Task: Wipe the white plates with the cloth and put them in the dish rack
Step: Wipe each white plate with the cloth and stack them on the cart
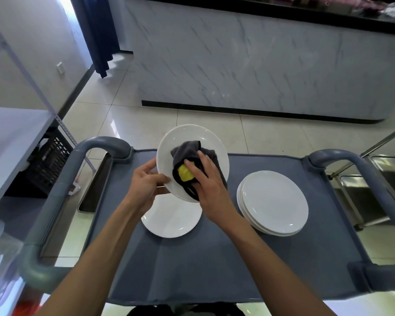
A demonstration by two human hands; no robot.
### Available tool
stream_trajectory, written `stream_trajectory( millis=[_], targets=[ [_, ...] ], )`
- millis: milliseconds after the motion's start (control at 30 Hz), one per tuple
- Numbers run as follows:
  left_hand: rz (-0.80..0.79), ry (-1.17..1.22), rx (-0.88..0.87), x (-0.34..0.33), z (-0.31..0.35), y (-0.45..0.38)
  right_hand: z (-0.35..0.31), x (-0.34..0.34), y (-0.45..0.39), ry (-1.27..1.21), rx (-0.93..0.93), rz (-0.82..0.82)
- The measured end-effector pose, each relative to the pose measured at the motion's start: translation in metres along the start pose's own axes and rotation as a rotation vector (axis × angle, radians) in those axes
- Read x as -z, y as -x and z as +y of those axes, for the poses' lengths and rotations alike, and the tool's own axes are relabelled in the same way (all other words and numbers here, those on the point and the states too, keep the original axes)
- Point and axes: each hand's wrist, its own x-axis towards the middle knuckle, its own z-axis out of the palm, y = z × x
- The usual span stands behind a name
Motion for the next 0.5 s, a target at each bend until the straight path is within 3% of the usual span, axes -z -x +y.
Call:
stream_trajectory(
  millis=[167,333,500],
  targets=[
    [-0.037,-0.012,0.012,-0.003,-0.003,0.000,0.000,0.000,0.009,-0.004,-0.053,0.029],
    [-0.147,-0.072,0.010,-0.009,0.000,-0.001,-0.008,0.002,-0.009,0.038,0.065,0.057],
    [-0.206,-0.053,0.033,-0.008,0.000,0.001,-0.014,0.005,-0.039,0.078,0.067,0.092]
  ],
)
